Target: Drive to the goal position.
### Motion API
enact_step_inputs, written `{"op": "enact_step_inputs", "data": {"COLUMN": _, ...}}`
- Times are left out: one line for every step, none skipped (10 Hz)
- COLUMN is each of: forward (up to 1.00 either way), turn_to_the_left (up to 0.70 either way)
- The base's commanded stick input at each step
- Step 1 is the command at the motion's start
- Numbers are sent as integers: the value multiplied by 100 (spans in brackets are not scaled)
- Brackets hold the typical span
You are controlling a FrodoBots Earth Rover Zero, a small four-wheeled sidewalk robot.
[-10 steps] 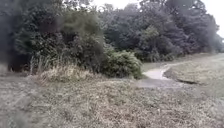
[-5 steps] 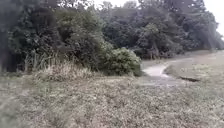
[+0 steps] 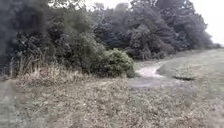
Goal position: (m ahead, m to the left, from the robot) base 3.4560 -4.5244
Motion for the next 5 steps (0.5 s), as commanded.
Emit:
{"op": "enact_step_inputs", "data": {"forward": 45, "turn_to_the_left": -27}}
{"op": "enact_step_inputs", "data": {"forward": 45, "turn_to_the_left": -27}}
{"op": "enact_step_inputs", "data": {"forward": 45, "turn_to_the_left": -27}}
{"op": "enact_step_inputs", "data": {"forward": 45, "turn_to_the_left": -27}}
{"op": "enact_step_inputs", "data": {"forward": 45, "turn_to_the_left": -27}}
